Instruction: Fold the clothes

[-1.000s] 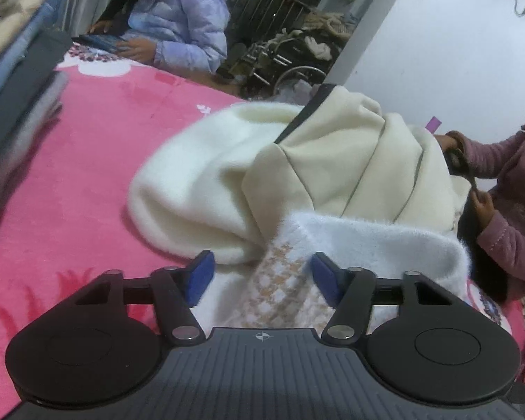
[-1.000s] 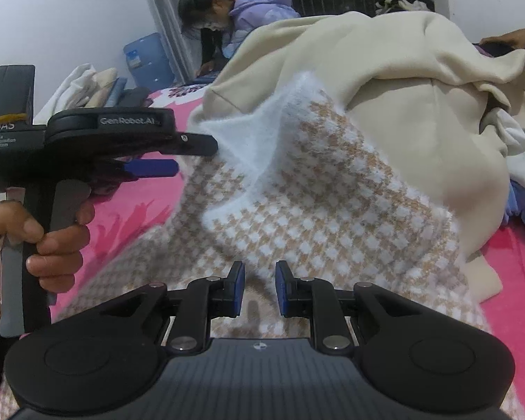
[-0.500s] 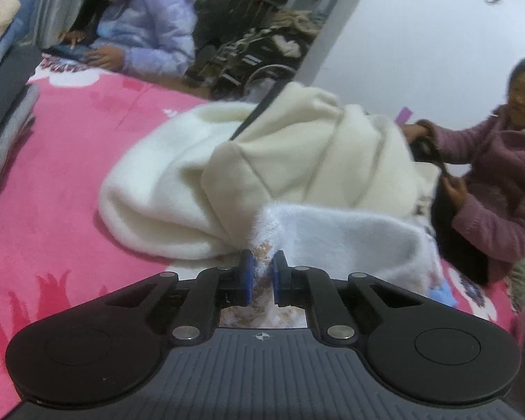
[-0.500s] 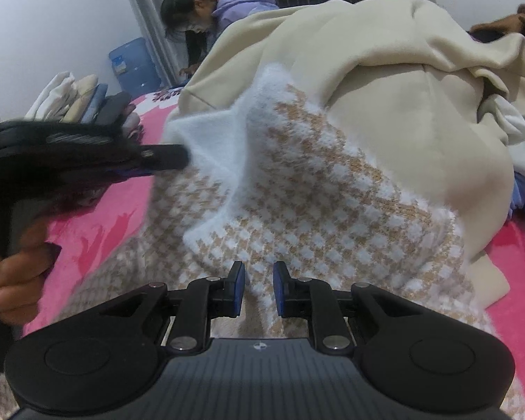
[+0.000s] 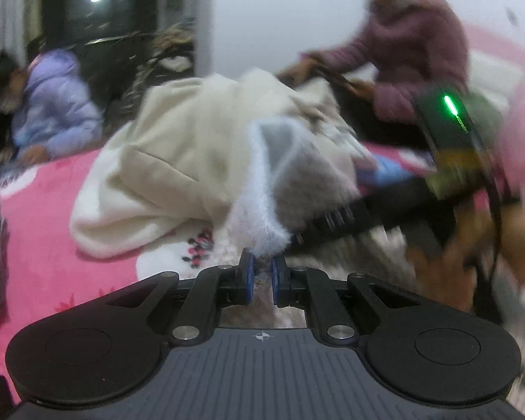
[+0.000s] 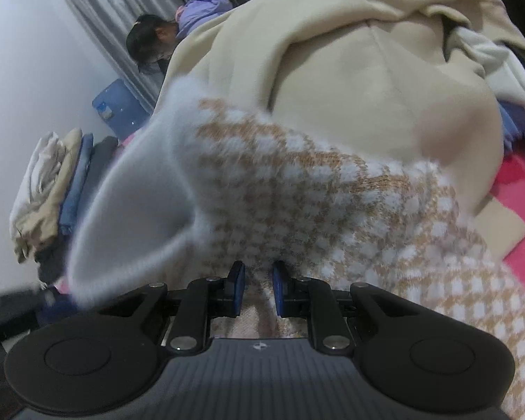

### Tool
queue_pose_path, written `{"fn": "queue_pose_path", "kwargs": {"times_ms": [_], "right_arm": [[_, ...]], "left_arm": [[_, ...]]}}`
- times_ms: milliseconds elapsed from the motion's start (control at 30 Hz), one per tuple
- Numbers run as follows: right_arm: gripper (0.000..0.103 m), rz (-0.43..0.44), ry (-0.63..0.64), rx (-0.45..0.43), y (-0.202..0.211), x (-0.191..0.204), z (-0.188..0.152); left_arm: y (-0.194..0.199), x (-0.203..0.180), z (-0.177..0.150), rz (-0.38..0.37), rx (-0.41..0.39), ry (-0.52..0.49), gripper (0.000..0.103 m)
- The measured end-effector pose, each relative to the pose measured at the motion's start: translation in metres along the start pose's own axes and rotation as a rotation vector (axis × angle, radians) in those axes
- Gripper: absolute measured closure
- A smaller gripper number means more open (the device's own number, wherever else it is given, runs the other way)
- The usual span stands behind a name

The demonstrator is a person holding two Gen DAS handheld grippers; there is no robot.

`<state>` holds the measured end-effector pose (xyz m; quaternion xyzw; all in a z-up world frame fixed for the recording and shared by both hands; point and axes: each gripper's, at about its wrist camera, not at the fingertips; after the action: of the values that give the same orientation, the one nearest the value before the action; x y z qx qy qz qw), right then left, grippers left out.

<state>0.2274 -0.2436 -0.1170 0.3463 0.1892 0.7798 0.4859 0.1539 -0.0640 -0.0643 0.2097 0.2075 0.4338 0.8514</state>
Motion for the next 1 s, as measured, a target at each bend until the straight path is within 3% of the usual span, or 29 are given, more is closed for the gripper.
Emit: {"fn": "queue_pose_path", "kwargs": {"times_ms": [67, 233, 333, 433, 500, 567, 667, 733, 1000], "right_arm": [[0.079, 0.012, -0.017, 0.008, 0.008, -0.001, 0.001], [0.079, 0.071, 0.011, 0.033, 0.052, 0.016, 0.005], [0.079, 0.118, 0.082, -0.075, 0.091, 0.04, 0.032], [0.076, 0.066, 0.165, -0.198, 0.102, 0.057, 0.075], [0.073, -0.013, 0.207, -0.205, 0.087, 0.059, 0.1], [0.072, -0.075, 0.238, -0.108, 0.057, 0.053, 0.116], [0.07, -0.102, 0.231, 0.01, 0.044, 0.037, 0.103], [0.07, -0.065, 0.253, 0.028, 0.053, 0.033, 0.082], [0.07, -0.11, 0.356, 0.05, 0.072, 0.028, 0.006]], "left_arm": [[-0.002, -0.003, -0.007, 0.005, 0.019, -0.028, 0.095], [-0.002, -0.003, -0.015, 0.021, 0.022, -0.063, 0.095], [-0.003, -0.005, -0.018, 0.031, 0.019, -0.099, 0.095], [-0.005, -0.008, -0.024, 0.047, 0.022, -0.151, 0.095], [-0.005, -0.012, -0.031, 0.062, 0.023, -0.193, 0.095], [-0.005, -0.015, -0.036, 0.073, 0.025, -0.221, 0.095], [-0.004, -0.015, -0.04, 0.084, 0.023, -0.23, 0.095], [-0.004, -0.012, -0.042, 0.088, 0.031, -0.227, 0.095], [0.001, -0.001, -0.052, 0.104, 0.087, -0.216, 0.089]]}}
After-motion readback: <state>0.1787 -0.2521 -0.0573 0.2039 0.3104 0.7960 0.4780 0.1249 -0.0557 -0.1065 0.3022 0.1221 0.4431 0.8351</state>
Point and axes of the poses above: each gripper's, at about its wrist camera, not at the fingertips, and y roughly against the way its jaws point, x to its left, z to its top, and after that the axes turned 13 degrees about y, right-handed
